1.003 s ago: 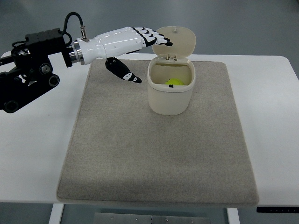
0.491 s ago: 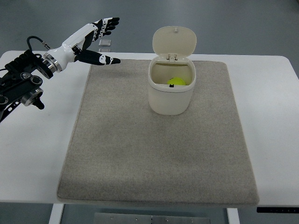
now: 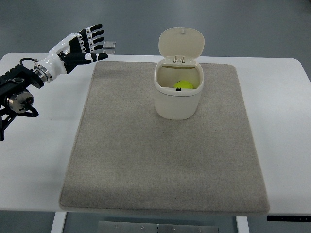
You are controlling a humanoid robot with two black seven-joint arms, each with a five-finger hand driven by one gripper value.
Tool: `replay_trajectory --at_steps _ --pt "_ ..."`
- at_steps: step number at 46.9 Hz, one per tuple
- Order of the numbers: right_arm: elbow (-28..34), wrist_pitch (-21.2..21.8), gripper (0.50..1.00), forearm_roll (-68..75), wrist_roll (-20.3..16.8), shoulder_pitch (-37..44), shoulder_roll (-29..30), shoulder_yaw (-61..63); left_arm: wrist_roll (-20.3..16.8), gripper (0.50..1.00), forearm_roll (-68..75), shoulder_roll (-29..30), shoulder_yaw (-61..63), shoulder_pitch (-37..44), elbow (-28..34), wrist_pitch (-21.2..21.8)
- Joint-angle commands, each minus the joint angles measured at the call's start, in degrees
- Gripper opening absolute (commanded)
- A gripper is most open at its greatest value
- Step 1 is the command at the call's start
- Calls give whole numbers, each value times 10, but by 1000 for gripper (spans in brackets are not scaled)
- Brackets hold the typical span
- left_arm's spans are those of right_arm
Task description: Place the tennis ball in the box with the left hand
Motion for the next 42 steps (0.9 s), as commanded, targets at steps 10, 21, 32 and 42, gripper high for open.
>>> replay_trajectory --at_steps 10,21,32,42 --pt "1 0 913 0 0 0 0 0 147 992 -139 4 -57 1 23 -96" --pt "0 0 915 0 0 0 0 -1 274 992 -276 4 -124 30 22 -117" --pt "1 0 913 0 0 1 0 0 340 992 -359 3 -179 59 19 -117" --pt "0 0 913 0 0 0 0 -1 341 992 -359 3 -182 61 21 -117"
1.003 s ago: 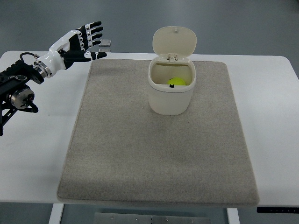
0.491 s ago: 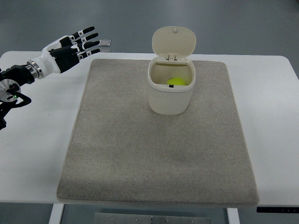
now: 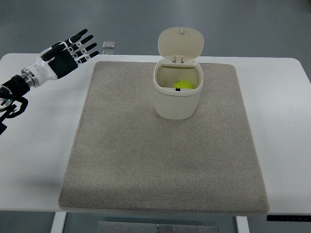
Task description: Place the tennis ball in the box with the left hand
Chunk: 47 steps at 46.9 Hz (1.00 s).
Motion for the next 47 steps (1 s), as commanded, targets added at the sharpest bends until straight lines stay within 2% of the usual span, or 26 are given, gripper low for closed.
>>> replay_trajectory --at_steps 1,47 --pt "1 0 913 0 0 0 0 0 -1 992 1 0 0 1 3 0" --pt "2 1 915 0 0 0 0 0 -10 992 9 6 0 9 1 0"
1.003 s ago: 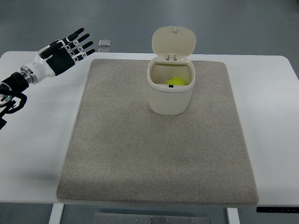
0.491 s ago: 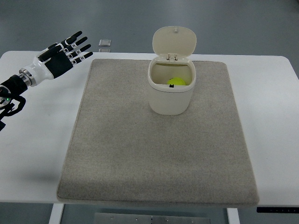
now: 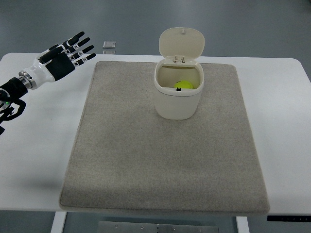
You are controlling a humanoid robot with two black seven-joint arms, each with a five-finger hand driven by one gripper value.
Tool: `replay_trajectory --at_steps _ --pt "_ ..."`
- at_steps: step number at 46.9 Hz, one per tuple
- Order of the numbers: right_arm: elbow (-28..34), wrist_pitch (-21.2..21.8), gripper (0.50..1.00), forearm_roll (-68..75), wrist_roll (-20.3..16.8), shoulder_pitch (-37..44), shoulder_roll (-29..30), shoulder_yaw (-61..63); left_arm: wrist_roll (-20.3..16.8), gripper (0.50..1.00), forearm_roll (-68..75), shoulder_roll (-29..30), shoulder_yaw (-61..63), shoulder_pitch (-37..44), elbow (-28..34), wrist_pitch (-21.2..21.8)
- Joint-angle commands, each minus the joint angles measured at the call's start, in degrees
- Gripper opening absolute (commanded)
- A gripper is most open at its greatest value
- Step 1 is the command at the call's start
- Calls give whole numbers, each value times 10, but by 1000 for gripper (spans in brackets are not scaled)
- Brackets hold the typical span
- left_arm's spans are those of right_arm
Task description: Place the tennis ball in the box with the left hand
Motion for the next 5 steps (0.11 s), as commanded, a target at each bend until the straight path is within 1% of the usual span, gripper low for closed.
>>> replay_trajectory --at_steps 1,5 --pt "0 0 913 -1 0 0 0 -1 0 992 0 2 0 1 0 0" --pt "2 1 915 -1 0 0 0 0 0 992 0 4 0 4 -1 0"
